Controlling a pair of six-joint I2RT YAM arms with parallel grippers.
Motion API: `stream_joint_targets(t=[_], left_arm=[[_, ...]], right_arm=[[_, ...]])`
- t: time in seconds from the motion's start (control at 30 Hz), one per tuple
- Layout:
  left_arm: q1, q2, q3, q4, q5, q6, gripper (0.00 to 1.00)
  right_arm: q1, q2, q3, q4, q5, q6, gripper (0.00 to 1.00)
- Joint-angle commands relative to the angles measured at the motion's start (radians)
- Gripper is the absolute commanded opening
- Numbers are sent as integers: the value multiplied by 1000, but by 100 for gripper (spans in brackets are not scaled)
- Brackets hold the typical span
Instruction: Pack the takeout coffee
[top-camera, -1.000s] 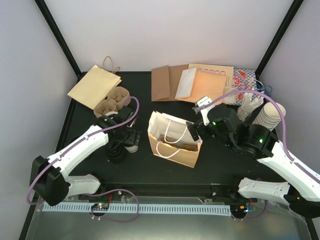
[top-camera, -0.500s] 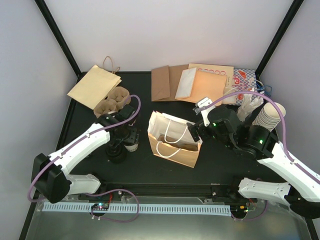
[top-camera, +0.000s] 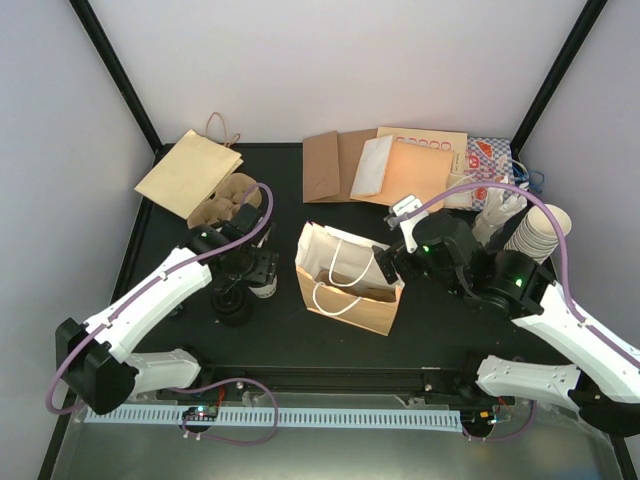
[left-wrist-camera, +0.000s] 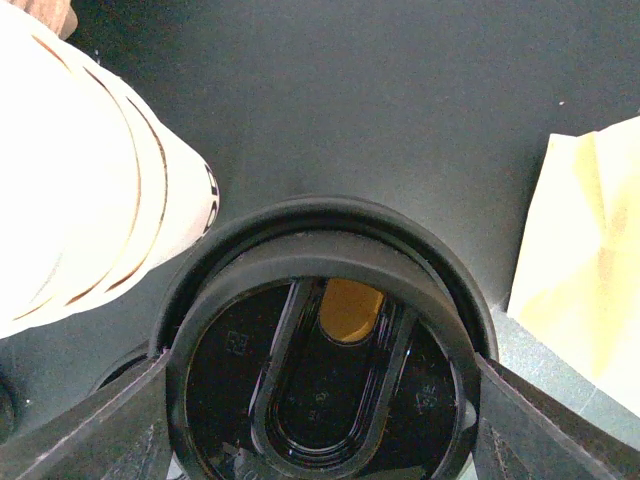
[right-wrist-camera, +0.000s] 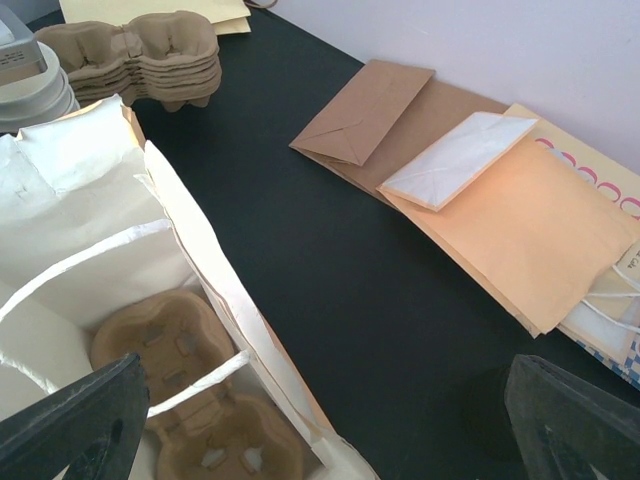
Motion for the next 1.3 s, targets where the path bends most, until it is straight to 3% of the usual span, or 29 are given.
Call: stream_joint_targets(t=[0.0, 0.83, 1.27], left_arm=[[-5, -15, 49, -38, 23, 10, 70], [-5, -296, 436, -195, 14, 98, 69], [-4, -400, 503, -85, 215, 147, 70]], right_arm=[[-2, 3, -6, 17, 16, 15, 100], [-3, 62, -34, 7, 24, -44, 100], [-3, 94, -79, 53, 28, -145, 100]])
